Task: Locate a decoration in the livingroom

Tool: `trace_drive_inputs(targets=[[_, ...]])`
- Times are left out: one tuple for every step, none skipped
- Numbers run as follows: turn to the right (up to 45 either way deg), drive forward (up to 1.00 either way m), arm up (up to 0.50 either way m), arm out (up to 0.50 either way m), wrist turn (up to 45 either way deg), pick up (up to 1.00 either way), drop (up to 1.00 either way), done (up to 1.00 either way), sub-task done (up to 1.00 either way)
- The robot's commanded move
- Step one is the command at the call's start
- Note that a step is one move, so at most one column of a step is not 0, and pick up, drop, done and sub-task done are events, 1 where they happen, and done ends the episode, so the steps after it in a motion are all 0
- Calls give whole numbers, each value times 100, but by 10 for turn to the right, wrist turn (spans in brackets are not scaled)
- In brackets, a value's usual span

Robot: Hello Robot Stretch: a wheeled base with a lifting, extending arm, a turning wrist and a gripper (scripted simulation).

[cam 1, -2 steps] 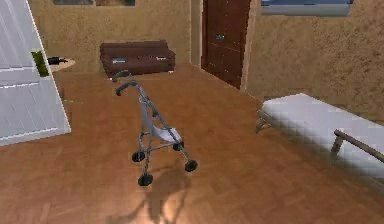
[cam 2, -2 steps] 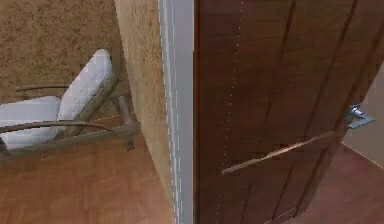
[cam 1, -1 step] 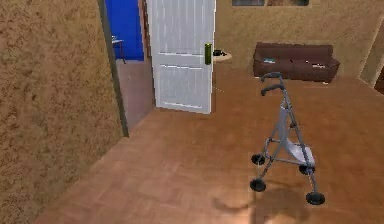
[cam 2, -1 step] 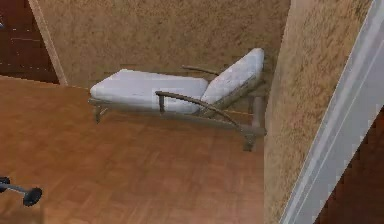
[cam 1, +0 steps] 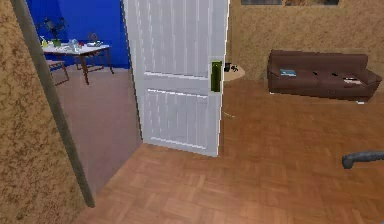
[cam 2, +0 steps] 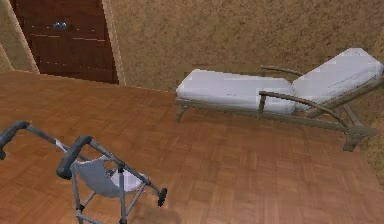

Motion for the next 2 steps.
trace_drive_inputs(targets=[[-60,0,0,0,0,0,0,0,0],[0,20,0,0,0,0,0,0,0]])
